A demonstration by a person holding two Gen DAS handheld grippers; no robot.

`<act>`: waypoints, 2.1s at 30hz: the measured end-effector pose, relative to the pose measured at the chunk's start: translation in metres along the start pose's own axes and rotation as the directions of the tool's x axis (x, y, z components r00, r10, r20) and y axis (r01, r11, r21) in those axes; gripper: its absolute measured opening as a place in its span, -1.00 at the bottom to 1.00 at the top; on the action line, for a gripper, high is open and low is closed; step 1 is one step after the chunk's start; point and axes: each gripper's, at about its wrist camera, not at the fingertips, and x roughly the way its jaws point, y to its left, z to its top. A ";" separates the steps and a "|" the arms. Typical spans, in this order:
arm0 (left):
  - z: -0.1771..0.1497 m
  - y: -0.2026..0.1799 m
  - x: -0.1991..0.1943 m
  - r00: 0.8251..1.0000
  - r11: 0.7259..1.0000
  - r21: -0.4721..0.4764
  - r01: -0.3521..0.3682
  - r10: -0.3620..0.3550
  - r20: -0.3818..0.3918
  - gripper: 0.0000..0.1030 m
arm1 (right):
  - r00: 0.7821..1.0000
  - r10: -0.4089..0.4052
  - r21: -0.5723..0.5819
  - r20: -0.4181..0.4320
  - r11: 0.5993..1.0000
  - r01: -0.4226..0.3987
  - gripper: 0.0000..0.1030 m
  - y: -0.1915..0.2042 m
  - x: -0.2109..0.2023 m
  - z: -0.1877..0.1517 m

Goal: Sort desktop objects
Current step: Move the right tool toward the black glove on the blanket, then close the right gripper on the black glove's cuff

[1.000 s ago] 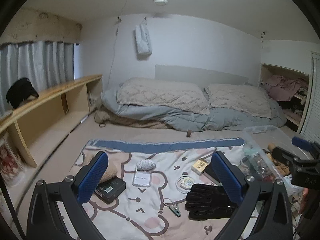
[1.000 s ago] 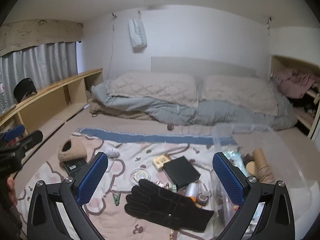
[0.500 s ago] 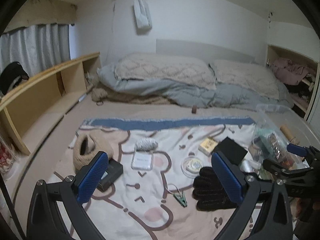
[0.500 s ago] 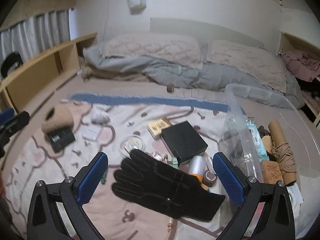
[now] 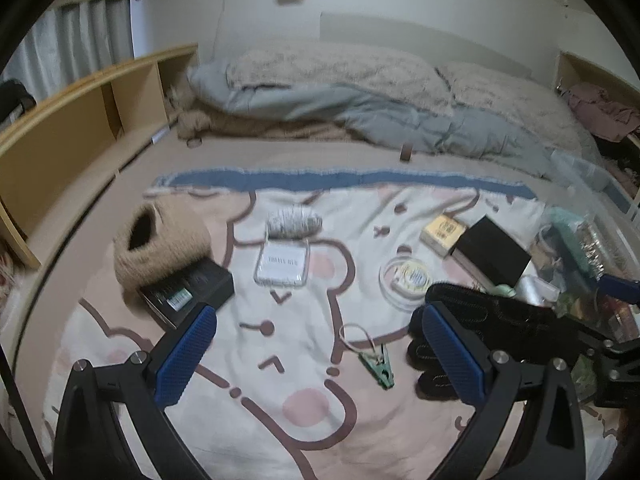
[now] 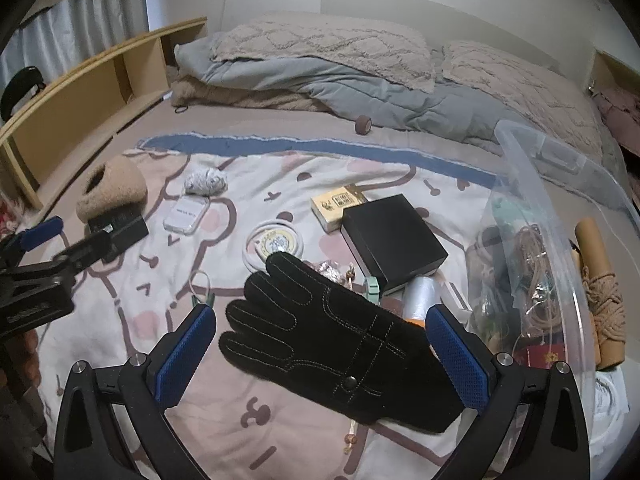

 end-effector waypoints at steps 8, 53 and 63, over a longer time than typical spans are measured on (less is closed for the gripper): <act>-0.026 -0.012 0.044 0.987 0.999 -0.033 0.002 -0.008 -0.162 1.00 | 0.999 -0.018 0.034 -0.047 0.999 0.020 1.00 -0.018 0.016 -0.009; -0.068 0.007 0.128 0.927 0.992 -0.036 -0.119 0.098 -0.363 0.98 | 0.997 0.013 0.099 -0.080 0.995 -0.005 0.54 -0.040 0.059 -0.002; -0.079 -0.002 0.130 0.941 0.994 0.074 -0.075 0.095 -0.325 0.98 | 0.994 0.028 0.201 -0.102 0.980 -0.007 -0.40 -0.061 0.088 0.015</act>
